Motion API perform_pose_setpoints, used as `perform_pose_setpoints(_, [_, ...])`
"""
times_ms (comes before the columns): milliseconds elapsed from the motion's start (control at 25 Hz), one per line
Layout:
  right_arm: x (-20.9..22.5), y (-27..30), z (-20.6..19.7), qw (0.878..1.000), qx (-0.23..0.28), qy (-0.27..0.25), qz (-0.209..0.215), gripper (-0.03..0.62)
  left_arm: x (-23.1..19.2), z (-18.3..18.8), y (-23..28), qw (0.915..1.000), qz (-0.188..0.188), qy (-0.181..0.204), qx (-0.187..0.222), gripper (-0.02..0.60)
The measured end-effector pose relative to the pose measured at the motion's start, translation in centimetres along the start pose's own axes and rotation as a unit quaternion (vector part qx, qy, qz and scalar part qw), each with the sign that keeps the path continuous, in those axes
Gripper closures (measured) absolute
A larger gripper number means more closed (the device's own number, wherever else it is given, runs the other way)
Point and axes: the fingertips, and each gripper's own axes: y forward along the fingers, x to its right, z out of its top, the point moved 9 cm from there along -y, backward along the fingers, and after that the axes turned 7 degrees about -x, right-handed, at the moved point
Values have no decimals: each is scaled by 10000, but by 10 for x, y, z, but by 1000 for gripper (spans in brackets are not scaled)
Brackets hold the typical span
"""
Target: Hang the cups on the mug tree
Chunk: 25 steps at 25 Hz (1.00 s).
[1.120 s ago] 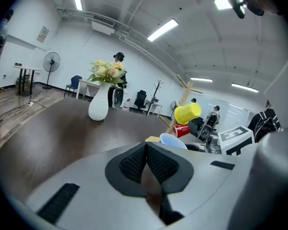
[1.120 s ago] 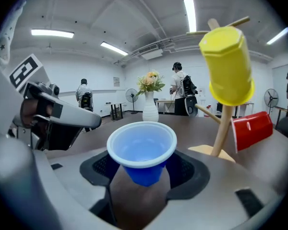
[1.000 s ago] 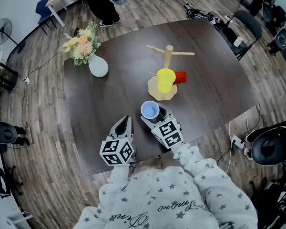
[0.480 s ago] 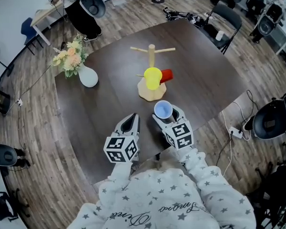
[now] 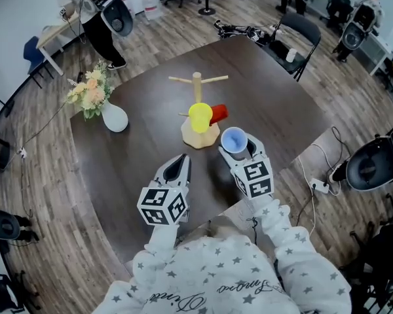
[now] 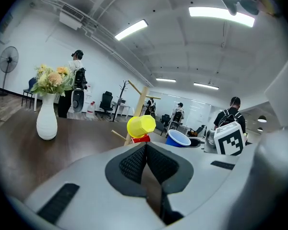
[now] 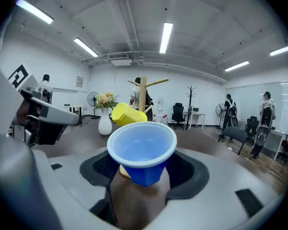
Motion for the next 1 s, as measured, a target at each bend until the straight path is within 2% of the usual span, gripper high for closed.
perform_pose_setpoints(200, [19, 3, 21, 9995, 69, -299, -105, 293, 5, 10, 1, 10000, 4, 59, 69, 557])
perform_pose_setpoints(360, [41, 13, 40, 9987, 115, -498, -15, 295, 11, 28, 9, 9998, 13, 88, 164, 557])
perform_pose_setpoints(640, [51, 29, 63, 9963, 155, -850, 45, 296, 10, 40, 10, 9995, 106, 82, 280, 557])
perform_pose_setpoints(800, [63, 33, 74, 9929, 75, -1183, 58, 298, 15, 46, 14, 9994, 151, 58, 316, 557])
perform_pose_setpoints(1000, [77, 41, 90, 9838, -159, -1780, -140, 298, 18, 47, 14, 9992, 184, 36, 359, 557])
